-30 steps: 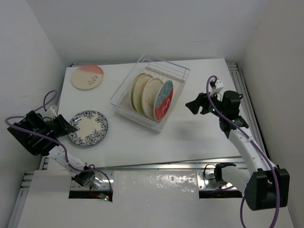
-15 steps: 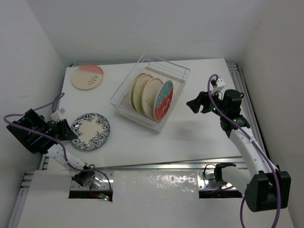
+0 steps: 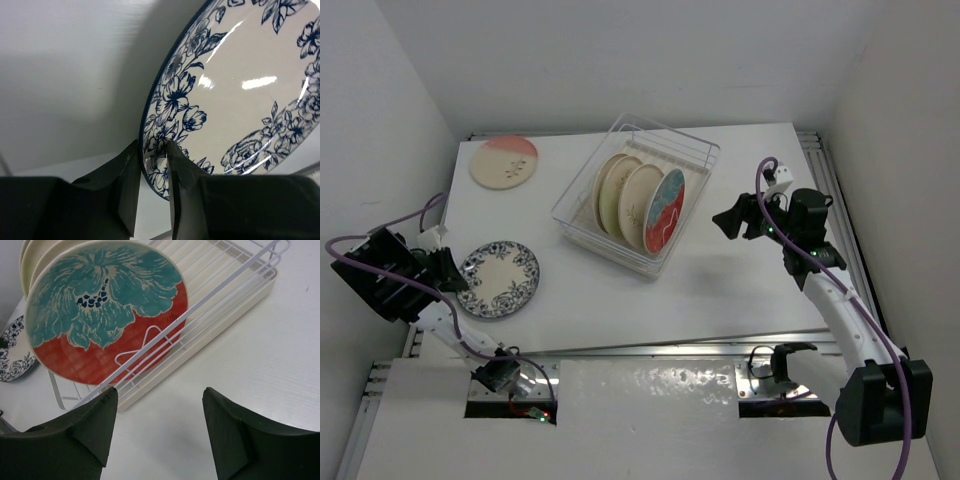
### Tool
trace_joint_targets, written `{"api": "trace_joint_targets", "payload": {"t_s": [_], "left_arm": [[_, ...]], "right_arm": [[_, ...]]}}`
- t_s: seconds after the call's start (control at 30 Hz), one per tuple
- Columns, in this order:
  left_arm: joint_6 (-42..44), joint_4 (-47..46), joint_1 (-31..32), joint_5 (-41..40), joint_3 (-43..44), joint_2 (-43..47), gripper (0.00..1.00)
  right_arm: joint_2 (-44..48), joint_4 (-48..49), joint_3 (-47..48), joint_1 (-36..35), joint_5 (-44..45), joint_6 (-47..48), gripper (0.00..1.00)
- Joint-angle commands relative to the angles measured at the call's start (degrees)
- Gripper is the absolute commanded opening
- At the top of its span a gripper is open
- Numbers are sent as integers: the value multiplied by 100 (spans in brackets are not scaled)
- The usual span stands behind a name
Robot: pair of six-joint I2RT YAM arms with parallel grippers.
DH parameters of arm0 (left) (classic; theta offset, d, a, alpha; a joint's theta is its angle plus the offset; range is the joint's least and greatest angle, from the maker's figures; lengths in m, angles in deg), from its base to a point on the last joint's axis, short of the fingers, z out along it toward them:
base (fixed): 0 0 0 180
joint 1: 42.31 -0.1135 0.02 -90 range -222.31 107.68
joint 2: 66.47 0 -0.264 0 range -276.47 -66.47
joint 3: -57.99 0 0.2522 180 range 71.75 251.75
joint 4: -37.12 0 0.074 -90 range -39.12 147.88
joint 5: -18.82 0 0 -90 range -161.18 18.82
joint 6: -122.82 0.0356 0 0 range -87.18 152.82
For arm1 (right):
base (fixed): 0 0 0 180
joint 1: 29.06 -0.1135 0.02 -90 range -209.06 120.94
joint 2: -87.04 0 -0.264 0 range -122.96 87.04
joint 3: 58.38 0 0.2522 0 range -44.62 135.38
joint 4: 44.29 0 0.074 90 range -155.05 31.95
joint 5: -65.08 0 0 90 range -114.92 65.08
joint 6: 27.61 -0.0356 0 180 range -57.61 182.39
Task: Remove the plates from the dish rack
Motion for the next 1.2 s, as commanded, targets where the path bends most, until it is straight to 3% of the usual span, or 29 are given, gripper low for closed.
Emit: {"api": "trace_joint_targets", "payload": {"t_s": [0.0, 0.17, 0.37, 0.6, 0.73, 0.87, 1.0, 1.1, 1.17], "left_arm": [[323, -1129, -28, -856, 240, -203, 20], [191, -1304, -10, -778, 223, -11, 40], [261, -1113, 86, -436, 486, 350, 57], [-228, -1023, 639, 663, 1222, 1490, 59], [-1318, -1489, 1962, 550, 1961, 1985, 59], [-2583, -1464, 3309, 287, 3303, 1741, 59], [-2771, -1086, 5029, -626, 4176, 1274, 60], [-2823, -980, 5796, -1013, 4528, 879, 60], [-2824, -962, 5983, -1155, 4599, 738, 60]], "right_arm": [[-4, 120, 267, -28, -16, 136, 69], [-57, 111, 329, -28, -33, 154, 69], [-118, 129, 347, -28, -77, 215, 69], [-258, -11, 575, -28, -104, 233, 70], [-294, -82, 663, -28, 71, 180, 69], [-241, -82, 575, -19, 187, 154, 68], [-101, -82, 452, -37, 187, 119, 68], [66, -82, 303, -37, 256, 153, 68], [154, -239, 250, -37, 292, 162, 68]]}}
